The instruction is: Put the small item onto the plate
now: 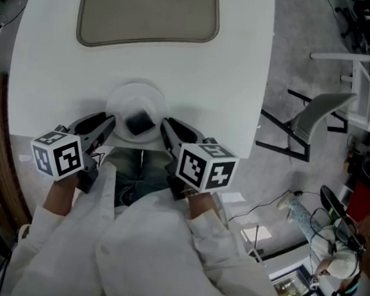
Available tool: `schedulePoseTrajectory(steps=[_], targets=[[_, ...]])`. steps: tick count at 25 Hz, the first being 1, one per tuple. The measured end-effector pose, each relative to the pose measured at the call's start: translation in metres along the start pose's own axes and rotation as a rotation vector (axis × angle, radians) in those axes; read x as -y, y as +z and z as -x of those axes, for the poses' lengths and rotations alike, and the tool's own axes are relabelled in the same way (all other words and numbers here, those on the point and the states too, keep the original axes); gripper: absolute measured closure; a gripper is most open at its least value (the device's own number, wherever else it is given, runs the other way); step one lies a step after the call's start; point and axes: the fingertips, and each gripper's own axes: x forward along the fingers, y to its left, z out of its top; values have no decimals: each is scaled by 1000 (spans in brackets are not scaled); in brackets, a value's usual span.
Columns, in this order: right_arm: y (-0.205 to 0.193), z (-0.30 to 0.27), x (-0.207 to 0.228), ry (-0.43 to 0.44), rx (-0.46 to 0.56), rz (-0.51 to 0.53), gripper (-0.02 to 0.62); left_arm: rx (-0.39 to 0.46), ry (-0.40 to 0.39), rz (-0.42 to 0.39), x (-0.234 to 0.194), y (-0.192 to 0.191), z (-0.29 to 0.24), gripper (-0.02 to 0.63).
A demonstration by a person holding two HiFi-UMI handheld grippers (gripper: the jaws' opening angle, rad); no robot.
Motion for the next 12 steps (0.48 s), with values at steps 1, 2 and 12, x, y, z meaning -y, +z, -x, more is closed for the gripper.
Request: schedulePoseTrajectory(steps=[1,2,12], targets=[[0,1,0,0,-1,0,552,-1,-1,1,1,0,0,495],[0,1,0,-1,-3,1,554,-2,0,2,1,0,0,495],[11,10,-5,12,-16,7,554,2,14,3,10,7,5,495]])
